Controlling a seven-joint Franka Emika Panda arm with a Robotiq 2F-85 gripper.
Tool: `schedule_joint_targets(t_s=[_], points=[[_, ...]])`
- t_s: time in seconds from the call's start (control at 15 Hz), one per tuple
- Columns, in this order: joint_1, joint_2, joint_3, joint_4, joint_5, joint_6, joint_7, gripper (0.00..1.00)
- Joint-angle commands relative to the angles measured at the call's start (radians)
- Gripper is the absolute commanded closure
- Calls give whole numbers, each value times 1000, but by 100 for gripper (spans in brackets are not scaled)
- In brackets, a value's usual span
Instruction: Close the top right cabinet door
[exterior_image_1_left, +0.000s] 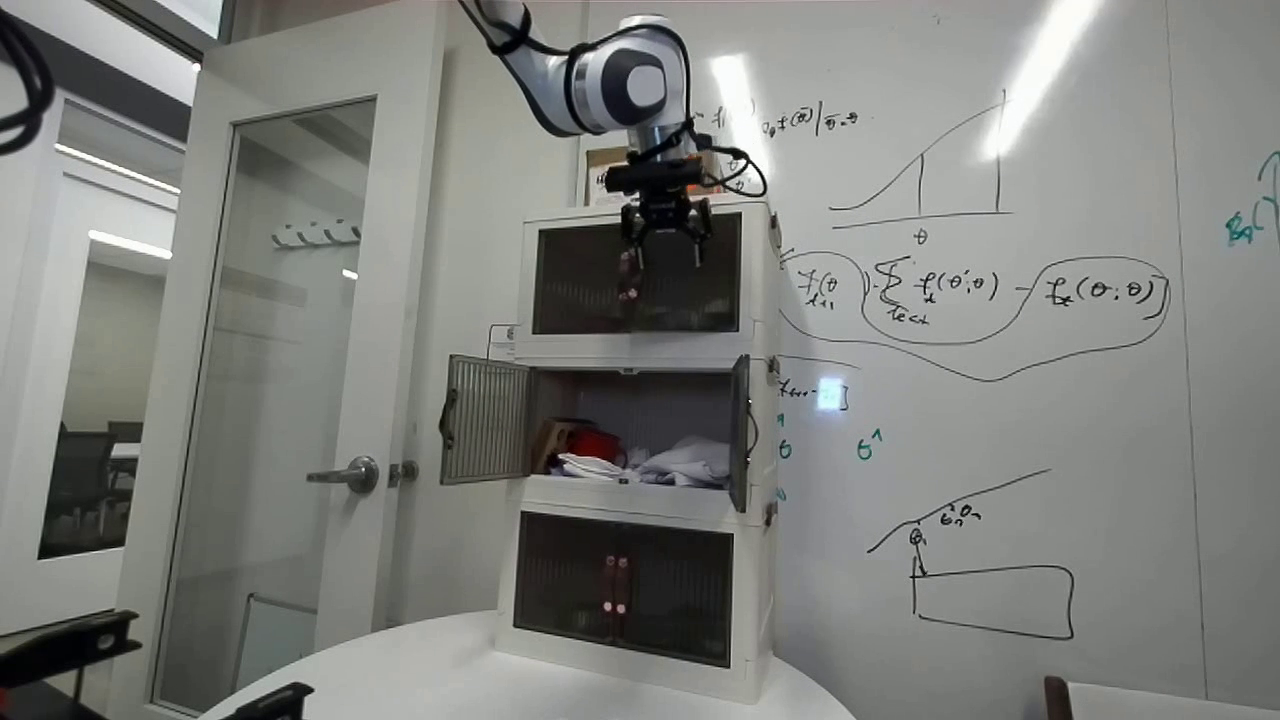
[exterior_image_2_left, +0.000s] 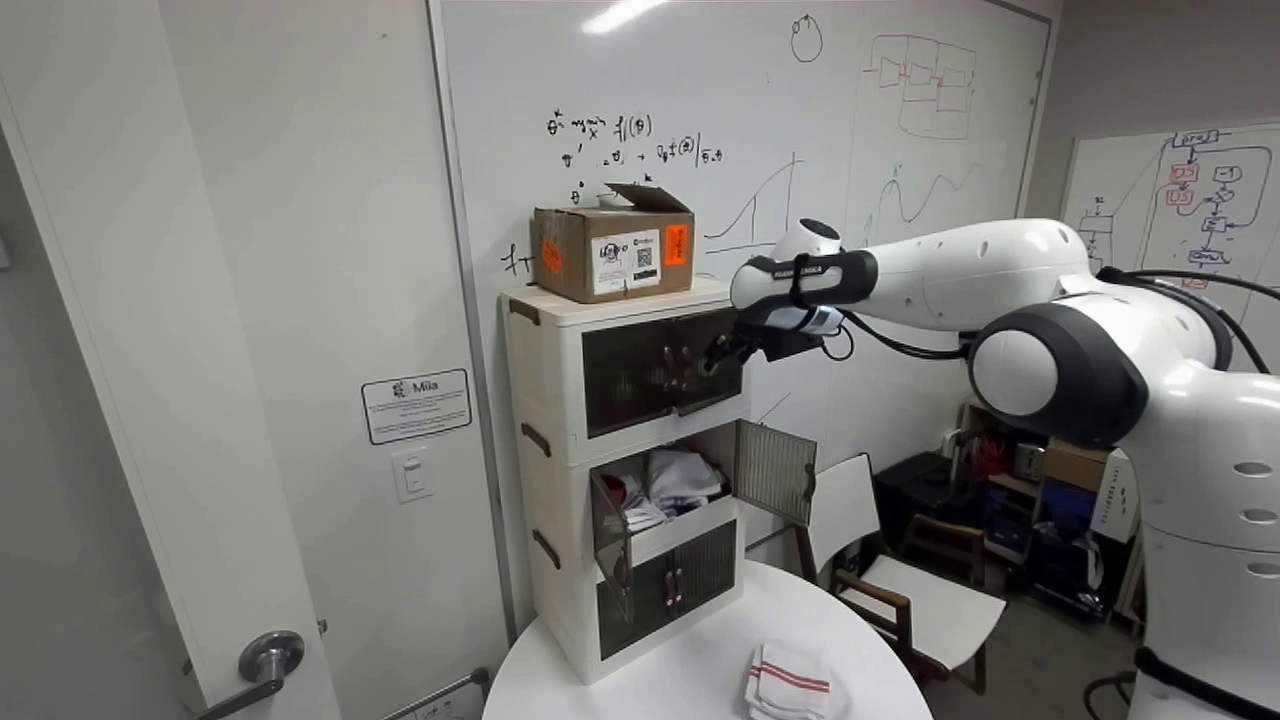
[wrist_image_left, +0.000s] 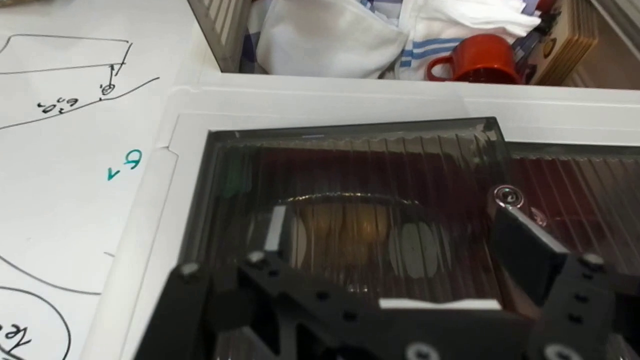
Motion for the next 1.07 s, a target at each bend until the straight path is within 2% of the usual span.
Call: schedule_joint_targets(t_s=[0.0,0.33,0.47,0.67,1.0], points=[[32,1,8,-72,-12,198,47,0],[50,44,27,-123,-20,436,76,0],[72,66,11,-127,-4,502,79,0],[85,99,10,-116,0,569,95,0],[85,134,19,-77,6,601,109,0]])
